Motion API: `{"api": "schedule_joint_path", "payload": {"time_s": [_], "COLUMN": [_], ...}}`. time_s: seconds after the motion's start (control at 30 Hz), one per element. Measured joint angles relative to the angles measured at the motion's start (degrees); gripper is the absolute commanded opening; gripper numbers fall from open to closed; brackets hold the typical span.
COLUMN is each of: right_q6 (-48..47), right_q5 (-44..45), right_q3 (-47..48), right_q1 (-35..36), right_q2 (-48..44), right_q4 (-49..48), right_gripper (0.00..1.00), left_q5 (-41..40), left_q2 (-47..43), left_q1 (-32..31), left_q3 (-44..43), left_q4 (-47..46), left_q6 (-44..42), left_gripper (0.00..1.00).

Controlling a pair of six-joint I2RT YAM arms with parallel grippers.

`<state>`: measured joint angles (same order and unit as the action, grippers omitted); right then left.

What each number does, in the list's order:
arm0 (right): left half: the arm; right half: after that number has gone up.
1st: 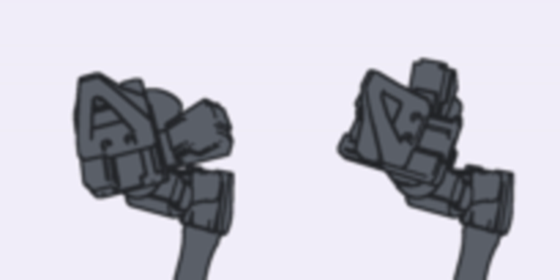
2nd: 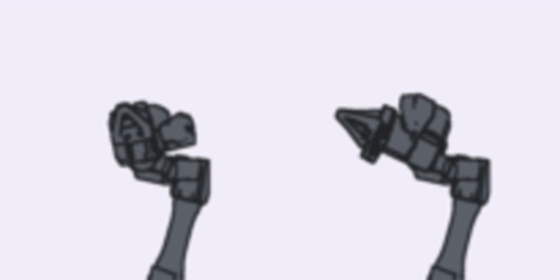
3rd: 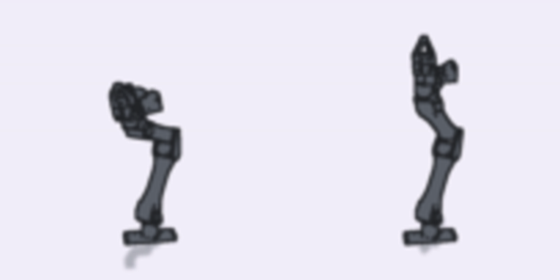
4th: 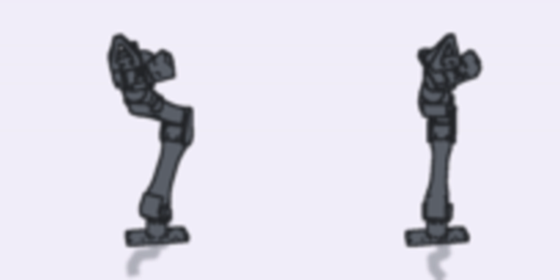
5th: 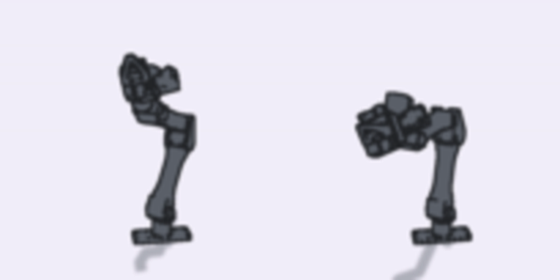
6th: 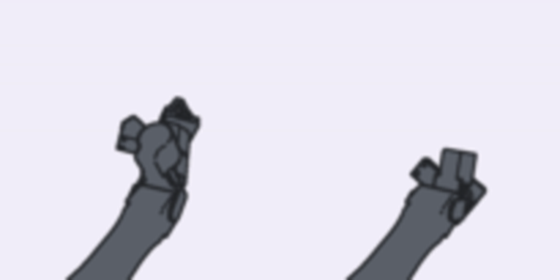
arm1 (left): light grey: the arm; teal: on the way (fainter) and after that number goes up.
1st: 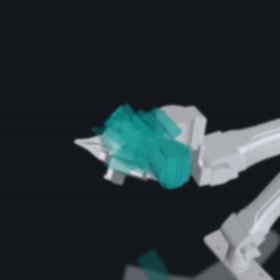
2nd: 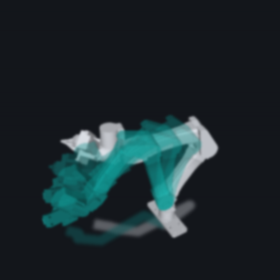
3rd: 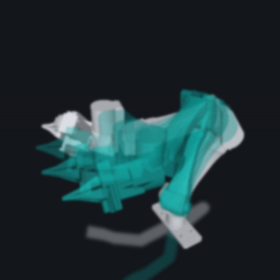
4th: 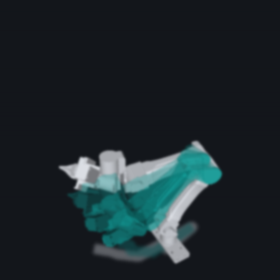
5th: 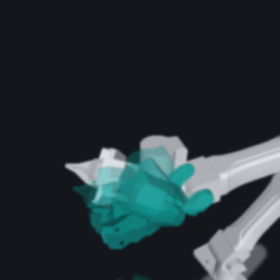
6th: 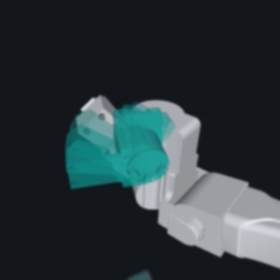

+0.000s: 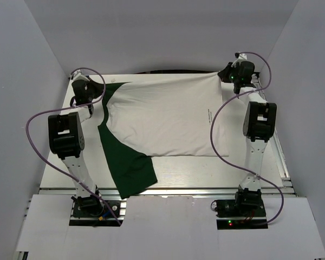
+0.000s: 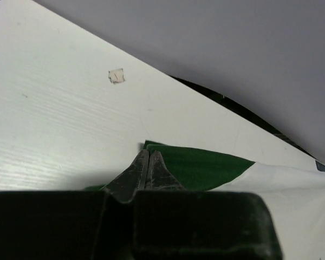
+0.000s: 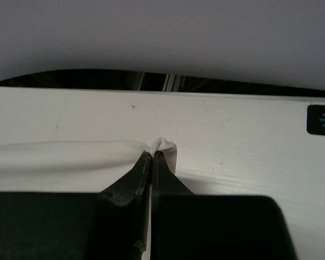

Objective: Fold and stack the t-shirts
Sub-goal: Flatten the tshirt out

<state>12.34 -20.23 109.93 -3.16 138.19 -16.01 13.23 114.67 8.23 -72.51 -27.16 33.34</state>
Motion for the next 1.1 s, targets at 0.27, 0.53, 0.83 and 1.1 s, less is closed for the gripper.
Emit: {"api": "schedule_joint_path", "payload": {"time_s": [0.27, 0.53, 0.83, 1.1], "right_q6": [1.4, 2.6, 3.6, 3.8], "right_q5": [0.9, -0.7, -3.4, -5.7], "right_q3": [5.5, 0.6, -2.2, -4.8], "right_q1": [0.7, 0.3, -0.3, -0.8], "right_q2": [5.6, 5.2, 2.8, 0.1], "right_q4": [-0.4, -2.2, -3.1, -5.2], "right_gripper": [0.0, 0.0, 0.0, 0.0], "left_q5": [-0.8, -0.8, -0.7, 0.2], "left_q2": [7.4, 8.8, 8.5, 5.4], "left_q1": [-0.1, -0.1, 0.0, 0.6], "left_q3": [-7.8, -8.7, -7.5, -1.9], "left_q4": [-0.9, -1.0, -1.6, -1.7], "left_q6": [-0.5, -0.6, -1.0, -1.6], "left_gripper": [0.0, 0.0, 0.0, 0.0]}}
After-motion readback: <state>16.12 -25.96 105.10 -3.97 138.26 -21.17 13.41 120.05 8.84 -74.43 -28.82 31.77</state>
